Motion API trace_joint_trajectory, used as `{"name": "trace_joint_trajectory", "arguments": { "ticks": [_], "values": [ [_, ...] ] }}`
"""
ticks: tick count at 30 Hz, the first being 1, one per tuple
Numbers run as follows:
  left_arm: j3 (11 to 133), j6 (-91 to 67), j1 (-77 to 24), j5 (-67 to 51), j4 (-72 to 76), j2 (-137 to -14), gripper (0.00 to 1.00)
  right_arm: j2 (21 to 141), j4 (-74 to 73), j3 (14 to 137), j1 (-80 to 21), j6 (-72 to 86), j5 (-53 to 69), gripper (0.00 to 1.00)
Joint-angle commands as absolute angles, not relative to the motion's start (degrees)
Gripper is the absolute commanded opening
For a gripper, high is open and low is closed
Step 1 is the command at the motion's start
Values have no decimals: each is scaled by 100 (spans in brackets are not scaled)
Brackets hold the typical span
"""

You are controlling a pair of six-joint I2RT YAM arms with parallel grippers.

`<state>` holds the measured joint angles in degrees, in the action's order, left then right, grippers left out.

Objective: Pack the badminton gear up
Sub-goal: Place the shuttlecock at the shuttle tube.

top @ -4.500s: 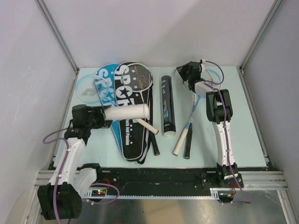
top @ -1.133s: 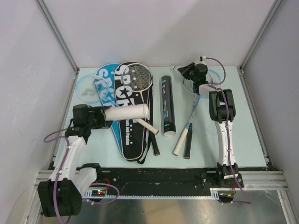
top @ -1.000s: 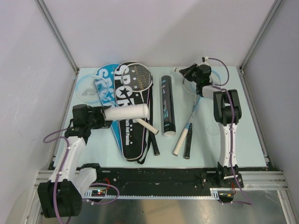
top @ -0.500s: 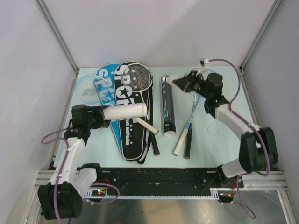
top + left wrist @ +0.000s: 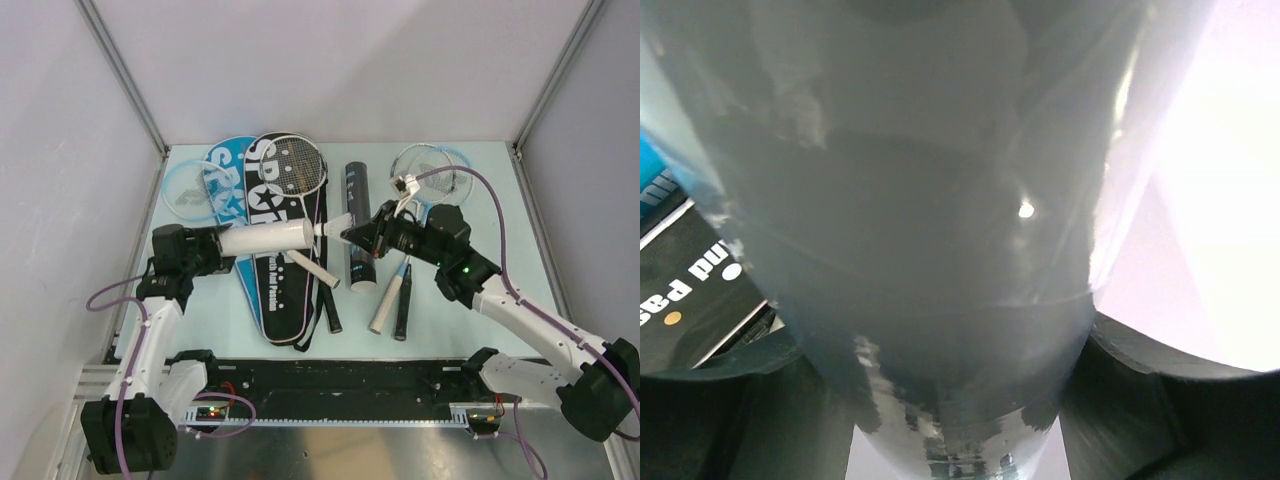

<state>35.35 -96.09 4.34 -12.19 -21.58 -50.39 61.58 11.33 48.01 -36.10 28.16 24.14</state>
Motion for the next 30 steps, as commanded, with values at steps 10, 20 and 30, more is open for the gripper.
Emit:
{"name": "trace_joint_trajectory", "arguments": {
  "ticks": [10, 20, 30],
  "values": [
    [3481, -9824, 475, -1651, -1923, -4552, 24, 6626, 1911, 4763, -4568, 2819, 1712, 0],
    [3487, -9871, 461, -1792, -1917, -4508, 24, 7434, 3003, 4797, -4688, 3043, 1972, 0],
    [3553, -9870, 448, -1859, -1921, -4455, 24, 8157, 3422, 5145, -4881, 3287, 2235, 0]
  ]
}}
